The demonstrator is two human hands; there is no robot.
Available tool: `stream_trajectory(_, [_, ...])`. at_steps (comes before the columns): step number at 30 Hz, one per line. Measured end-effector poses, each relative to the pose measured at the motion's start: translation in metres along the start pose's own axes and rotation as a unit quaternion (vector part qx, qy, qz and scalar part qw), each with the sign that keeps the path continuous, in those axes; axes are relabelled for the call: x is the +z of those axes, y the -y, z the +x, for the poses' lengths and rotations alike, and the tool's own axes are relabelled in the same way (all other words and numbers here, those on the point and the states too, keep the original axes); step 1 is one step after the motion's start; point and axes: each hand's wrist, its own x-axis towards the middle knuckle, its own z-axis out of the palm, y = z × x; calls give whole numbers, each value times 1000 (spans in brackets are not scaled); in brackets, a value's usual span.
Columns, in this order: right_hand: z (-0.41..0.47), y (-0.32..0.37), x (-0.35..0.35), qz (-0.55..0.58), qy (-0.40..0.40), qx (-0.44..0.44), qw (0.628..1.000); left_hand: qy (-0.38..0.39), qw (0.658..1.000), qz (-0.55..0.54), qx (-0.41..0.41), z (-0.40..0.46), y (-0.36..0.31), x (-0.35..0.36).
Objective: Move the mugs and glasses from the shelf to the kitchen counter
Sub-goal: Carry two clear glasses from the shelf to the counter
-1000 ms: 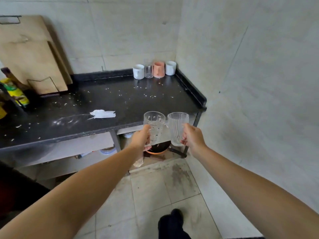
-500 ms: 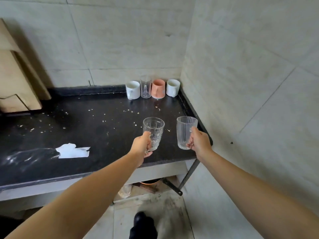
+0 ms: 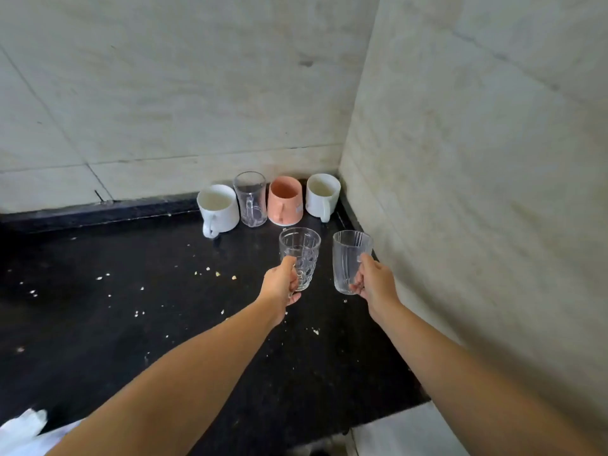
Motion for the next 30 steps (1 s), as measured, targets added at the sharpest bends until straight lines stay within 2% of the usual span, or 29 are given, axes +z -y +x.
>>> stream_trajectory(11, [101,21,48,35,-14,-4,999,2,999,-44,-9,90,-28,43])
stream_trajectory(19, [114,16,58,22,-31,-17,999,-21,999,-44,8,114,-24,45])
stream_trajectory(25, [118,8,56,2,-12,-35,999,-26,998,-52,19,125,-17,49])
stream_trajectory(30, [122,4,50,-36,-5,-16,999,-25,997,-64,19,125,-13,52])
